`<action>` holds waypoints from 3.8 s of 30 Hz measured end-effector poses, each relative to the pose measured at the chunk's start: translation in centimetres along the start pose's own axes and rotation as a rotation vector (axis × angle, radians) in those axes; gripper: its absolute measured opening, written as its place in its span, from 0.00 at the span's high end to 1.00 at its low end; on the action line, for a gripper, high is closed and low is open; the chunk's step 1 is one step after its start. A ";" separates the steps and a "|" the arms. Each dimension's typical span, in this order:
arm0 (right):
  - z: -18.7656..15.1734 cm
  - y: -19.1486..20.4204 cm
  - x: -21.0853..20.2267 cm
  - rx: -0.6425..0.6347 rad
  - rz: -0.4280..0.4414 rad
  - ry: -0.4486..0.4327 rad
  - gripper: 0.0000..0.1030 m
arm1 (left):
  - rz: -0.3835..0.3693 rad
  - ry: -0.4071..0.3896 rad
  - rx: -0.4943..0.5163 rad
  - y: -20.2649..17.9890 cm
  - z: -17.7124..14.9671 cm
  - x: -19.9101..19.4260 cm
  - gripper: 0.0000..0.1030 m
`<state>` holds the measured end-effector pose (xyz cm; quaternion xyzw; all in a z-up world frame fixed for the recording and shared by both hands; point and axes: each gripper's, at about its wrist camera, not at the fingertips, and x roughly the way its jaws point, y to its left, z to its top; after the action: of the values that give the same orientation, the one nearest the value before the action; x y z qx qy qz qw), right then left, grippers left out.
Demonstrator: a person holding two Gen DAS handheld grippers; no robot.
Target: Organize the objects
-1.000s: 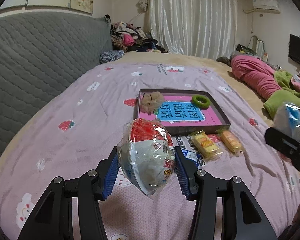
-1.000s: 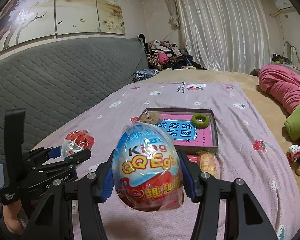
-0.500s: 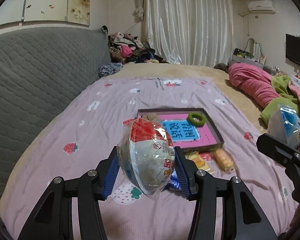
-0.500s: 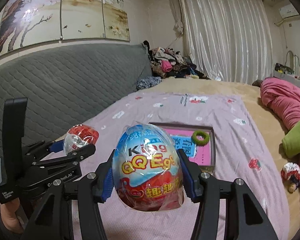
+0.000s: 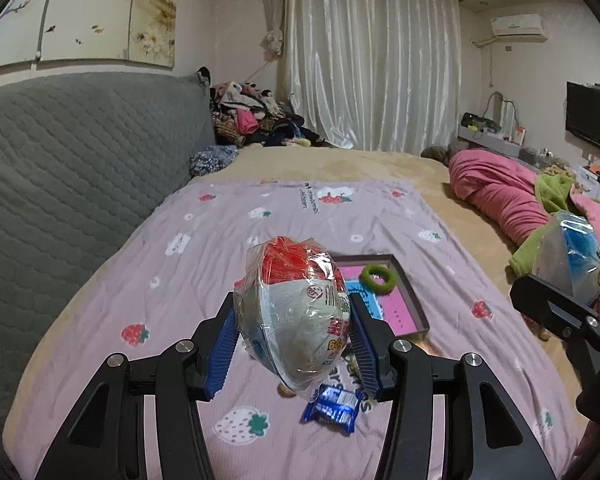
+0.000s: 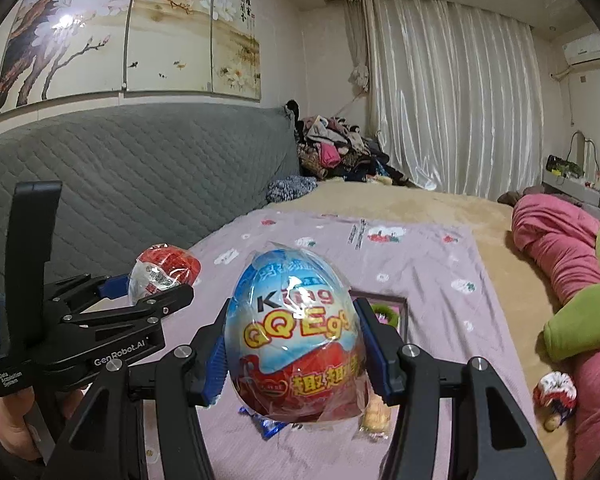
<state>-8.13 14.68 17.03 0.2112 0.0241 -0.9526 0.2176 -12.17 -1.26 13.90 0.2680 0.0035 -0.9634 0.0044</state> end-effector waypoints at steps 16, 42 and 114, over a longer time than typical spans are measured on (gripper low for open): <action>4.3 -1.8 3.1 -0.057 -0.073 0.002 0.45 | -0.003 0.009 -0.002 -0.9 5.6 3.4 0.48; 7.1 -5.1 12.3 -0.054 -0.103 0.017 0.45 | 0.019 0.018 0.025 0.8 8.3 13.8 0.48; -9.7 -11.6 33.7 -0.092 -0.275 0.411 0.45 | -0.044 0.370 0.041 1.0 -6.4 38.0 0.47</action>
<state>-36.74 12.85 -6.26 0.3853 0.1399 -0.9081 0.0860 -41.38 -2.51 -11.19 0.4407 -0.0094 -0.8973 -0.0227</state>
